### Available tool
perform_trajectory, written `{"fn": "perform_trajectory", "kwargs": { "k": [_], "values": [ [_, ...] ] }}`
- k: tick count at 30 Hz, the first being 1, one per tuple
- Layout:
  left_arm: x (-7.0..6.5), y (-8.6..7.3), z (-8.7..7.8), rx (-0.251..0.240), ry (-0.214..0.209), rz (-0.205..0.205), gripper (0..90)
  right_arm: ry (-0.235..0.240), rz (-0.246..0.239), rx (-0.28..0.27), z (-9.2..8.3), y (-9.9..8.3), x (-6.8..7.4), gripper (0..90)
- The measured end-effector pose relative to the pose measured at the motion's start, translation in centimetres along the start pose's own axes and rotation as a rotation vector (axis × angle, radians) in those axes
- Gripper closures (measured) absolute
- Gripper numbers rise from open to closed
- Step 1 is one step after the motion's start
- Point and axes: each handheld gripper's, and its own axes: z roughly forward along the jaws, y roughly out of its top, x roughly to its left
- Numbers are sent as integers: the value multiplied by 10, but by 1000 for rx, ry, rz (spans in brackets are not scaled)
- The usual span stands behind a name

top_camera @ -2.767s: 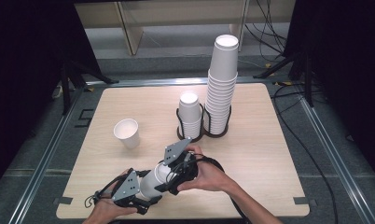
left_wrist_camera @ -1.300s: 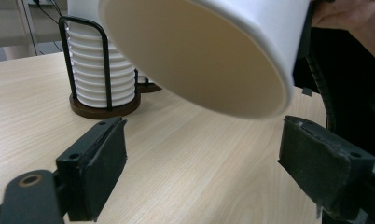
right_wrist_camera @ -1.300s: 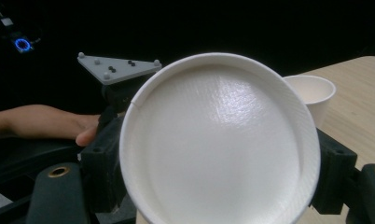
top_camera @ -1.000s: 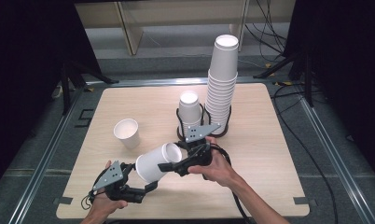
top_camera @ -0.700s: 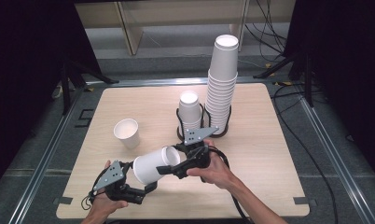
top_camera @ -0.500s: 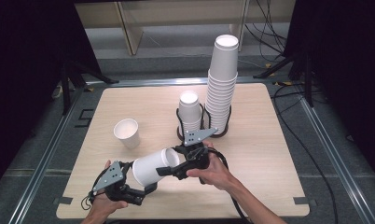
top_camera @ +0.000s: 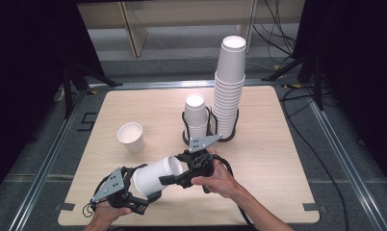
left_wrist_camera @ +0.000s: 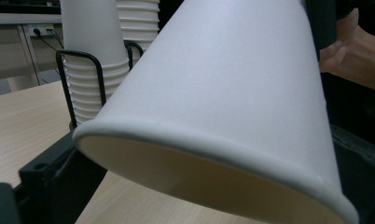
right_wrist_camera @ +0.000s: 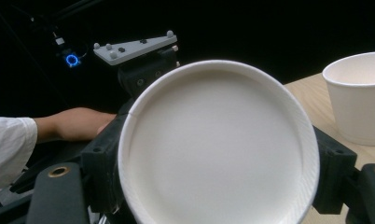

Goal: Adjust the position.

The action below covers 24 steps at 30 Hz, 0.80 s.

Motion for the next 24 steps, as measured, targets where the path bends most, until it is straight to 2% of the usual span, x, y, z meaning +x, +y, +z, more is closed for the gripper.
{"fn": "perform_trajectory", "kwargs": {
  "k": [4,8,9,11,13,15,17,20,23,24],
  "values": [
    [1,1,-1,-5,-18,-11,39,-6,-7,2,-3,0,-3,244],
    [2,1,-2,-17,-38,-19,58,23,25,-13,-4,-2,-5,243],
    [3,1,-2,-19,-43,-18,63,23,14,-21,-4,-2,-6,243],
    [3,2,-3,-18,-48,-20,75,25,25,-19,-6,-2,-6,243],
    [3,2,-3,-21,-52,-20,86,20,4,-26,-6,-2,-8,242],
    [3,3,-3,-23,-51,-20,97,37,28,-22,-7,-2,-7,241],
    [4,3,-3,-27,-62,-10,111,35,25,-28,-7,-2,-8,239],
    [3,4,-5,-15,-65,3,124,25,30,-8,-9,-1,-7,235],
    [3,5,-5,-6,-65,18,139,47,52,-18,-8,-2,-7,228],
    [3,5,-6,6,-65,32,142,47,41,-15,-8,-2,-8,224]
  ]
}}
